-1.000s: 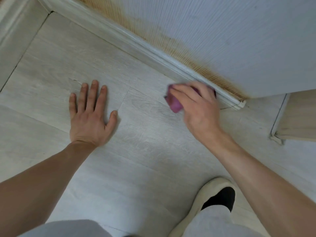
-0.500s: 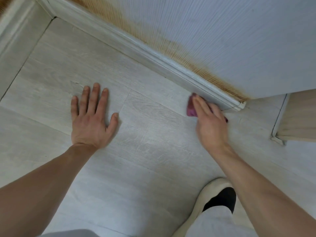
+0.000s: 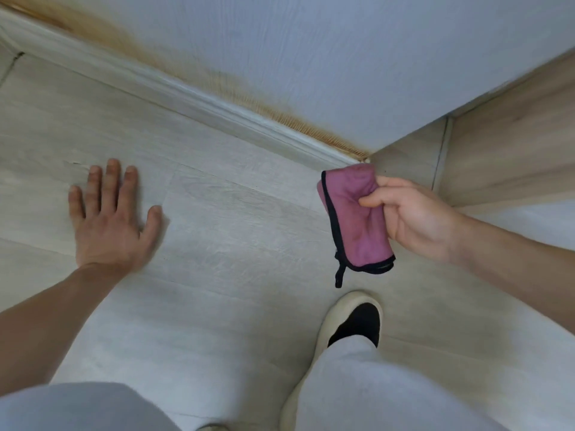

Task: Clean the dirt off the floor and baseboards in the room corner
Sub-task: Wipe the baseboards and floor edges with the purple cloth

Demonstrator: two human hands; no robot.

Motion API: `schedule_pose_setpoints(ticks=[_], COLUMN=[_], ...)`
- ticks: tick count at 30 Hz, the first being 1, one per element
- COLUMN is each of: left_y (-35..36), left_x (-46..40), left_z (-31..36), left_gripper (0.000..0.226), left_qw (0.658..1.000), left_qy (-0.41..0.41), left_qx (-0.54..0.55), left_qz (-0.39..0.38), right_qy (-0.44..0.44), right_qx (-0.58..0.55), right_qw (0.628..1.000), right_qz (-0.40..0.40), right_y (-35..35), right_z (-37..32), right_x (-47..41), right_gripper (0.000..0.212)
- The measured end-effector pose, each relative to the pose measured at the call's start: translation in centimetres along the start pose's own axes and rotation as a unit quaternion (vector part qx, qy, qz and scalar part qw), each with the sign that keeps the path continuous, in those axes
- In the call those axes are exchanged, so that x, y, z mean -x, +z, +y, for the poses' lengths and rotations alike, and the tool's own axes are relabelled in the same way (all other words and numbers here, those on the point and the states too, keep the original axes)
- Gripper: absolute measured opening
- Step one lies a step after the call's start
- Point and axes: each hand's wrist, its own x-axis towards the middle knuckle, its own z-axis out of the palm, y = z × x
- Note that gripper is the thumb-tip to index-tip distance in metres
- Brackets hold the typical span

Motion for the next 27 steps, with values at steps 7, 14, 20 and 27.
schedule_pose_setpoints(ticks=[7,14,20,27], left_y=[-3.5,-12.4,-16.5,-15.9], left_x=[-2.9,-5.8,-5.1,-3.7], left_z=[3.1,13.2,22.3,24.2], left_gripper=[0.082,0.017,0.039,0.020], left_qw=[0.990,0.927,0.825,0.797], left_qy=[-0.079,0.122,0.061,0.033], left_qx=[-0.039,0.231,0.387,0.470], left_qz=[-0.106,-0.268,-0.408,-0.379], right_qy=[0.014,-0.043,-0.073,-0.053], right_qx=[-0.117,-0.300,-0.386,-0.383], right_qw=[0.992,0.953,0.917,0.919], right_qz=[-0.042,-0.018,-0.075,-0.073], right_y=[-0.7,2.0,4.5,4.9], right_z=[-0.5,2.7,3.5,4.8], right_x=[3.6,0.6,-1.4,-2.1], right_gripper=[0.031,0.042,0.047,0.043])
